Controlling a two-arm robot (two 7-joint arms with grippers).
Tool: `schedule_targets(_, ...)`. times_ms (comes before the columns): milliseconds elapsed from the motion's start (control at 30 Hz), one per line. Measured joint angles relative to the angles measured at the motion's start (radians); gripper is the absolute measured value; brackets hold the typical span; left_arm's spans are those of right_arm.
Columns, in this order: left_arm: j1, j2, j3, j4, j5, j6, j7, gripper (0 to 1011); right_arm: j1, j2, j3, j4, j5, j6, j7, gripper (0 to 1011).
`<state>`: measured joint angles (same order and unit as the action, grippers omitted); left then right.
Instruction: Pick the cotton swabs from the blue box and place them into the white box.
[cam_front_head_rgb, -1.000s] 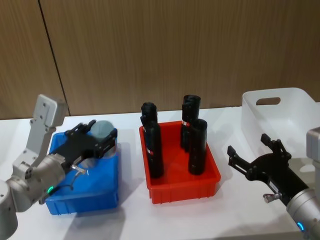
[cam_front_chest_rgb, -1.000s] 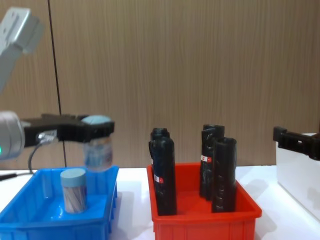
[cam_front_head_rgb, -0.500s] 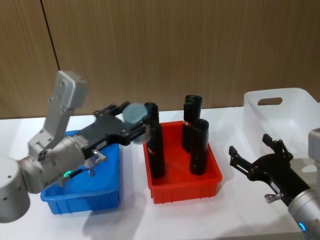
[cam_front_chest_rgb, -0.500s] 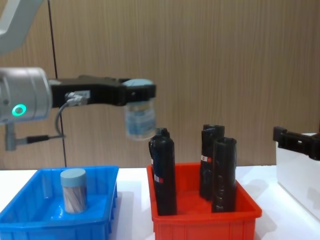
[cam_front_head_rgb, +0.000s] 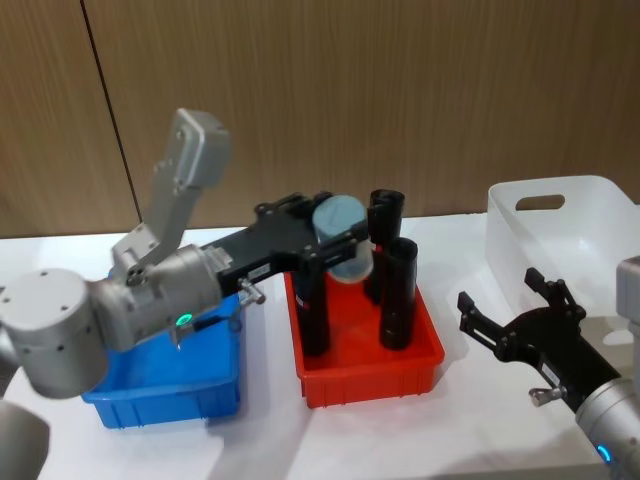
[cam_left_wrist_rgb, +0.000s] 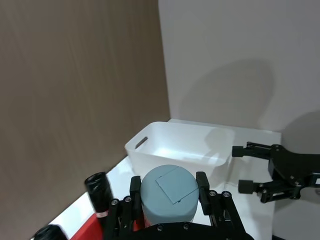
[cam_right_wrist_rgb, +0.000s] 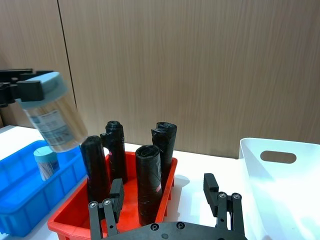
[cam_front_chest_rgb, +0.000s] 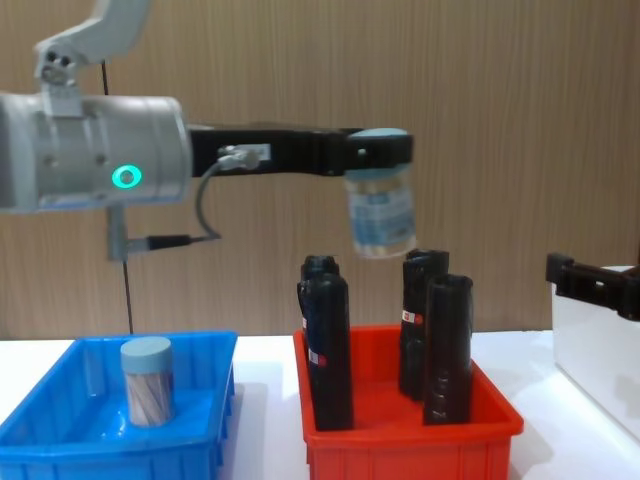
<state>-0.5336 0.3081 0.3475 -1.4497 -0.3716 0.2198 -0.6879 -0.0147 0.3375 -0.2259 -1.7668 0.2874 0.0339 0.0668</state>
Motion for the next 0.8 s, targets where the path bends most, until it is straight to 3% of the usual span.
schedule_targets(233, -0.058, -0.039, 0.017, 0.067, 0.010, 0.026, -0.054, 665, 0.000, 0.000, 0.000, 0.000, 0.000, 0.000, 0.000, 1002)
schedule_targets(800, -0.128, -0.066, 0.027, 0.125, 0.044, 0.104, -0.090, 665, 0.000, 0.000, 0.000, 0.000, 0.000, 0.000, 0.000, 1002)
